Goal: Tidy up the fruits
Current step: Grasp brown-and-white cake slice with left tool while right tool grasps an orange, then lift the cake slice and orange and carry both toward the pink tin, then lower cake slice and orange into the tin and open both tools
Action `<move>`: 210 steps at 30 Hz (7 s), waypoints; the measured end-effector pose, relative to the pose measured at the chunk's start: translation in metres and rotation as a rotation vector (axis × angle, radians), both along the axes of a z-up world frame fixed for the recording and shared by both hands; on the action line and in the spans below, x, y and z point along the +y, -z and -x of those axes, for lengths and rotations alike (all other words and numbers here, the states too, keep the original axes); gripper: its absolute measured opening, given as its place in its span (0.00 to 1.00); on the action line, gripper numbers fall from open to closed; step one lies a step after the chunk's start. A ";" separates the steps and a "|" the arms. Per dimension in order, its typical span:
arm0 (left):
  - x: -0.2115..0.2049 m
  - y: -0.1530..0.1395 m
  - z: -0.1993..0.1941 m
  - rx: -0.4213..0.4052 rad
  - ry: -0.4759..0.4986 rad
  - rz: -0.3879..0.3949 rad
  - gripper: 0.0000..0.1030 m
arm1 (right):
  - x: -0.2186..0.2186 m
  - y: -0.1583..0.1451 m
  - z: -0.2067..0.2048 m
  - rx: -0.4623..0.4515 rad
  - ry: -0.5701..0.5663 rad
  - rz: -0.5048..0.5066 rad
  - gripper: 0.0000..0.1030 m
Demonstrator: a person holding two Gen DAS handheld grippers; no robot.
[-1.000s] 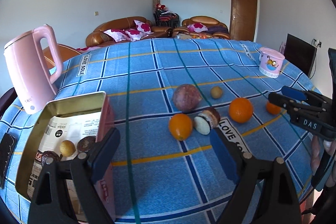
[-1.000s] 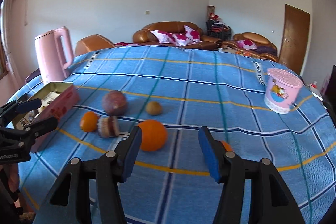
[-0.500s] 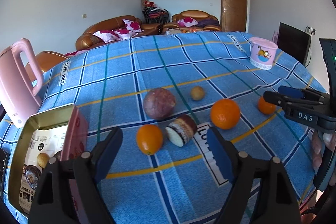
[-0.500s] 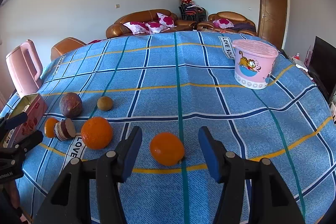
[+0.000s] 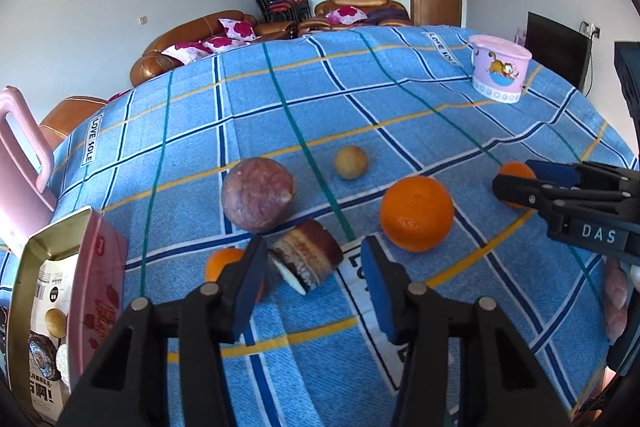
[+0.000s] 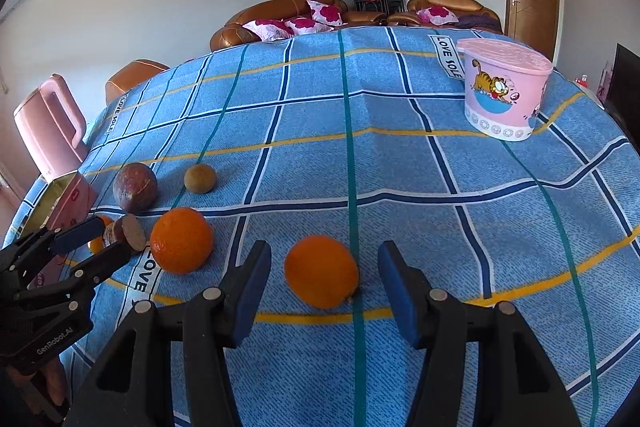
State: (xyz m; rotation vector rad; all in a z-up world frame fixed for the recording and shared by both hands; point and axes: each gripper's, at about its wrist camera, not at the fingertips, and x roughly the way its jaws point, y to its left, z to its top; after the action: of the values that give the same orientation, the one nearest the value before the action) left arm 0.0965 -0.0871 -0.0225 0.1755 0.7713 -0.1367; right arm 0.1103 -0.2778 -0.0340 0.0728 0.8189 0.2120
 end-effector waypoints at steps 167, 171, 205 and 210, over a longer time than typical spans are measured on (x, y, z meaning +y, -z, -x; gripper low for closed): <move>0.201 -0.043 0.118 -0.358 -0.418 0.099 0.40 | 0.236 -0.091 0.091 -0.438 -0.601 -0.109 0.38; 0.215 -0.034 0.120 -0.336 -0.451 0.100 0.40 | 0.252 -0.084 0.089 -0.418 -0.626 -0.104 0.38; 0.237 -0.008 0.120 -0.245 -0.462 0.096 0.40 | 0.316 -0.041 0.075 -0.304 -0.698 -0.023 0.38; 0.236 -0.007 0.119 -0.232 -0.453 0.086 0.41 | 0.322 -0.035 0.073 -0.291 -0.707 -0.006 0.38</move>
State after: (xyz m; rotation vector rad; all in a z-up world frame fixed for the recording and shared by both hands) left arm -0.0220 0.1486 -0.0159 -0.0674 0.5559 0.2756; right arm 0.0368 0.0438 0.0012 -0.2435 0.5257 0.8708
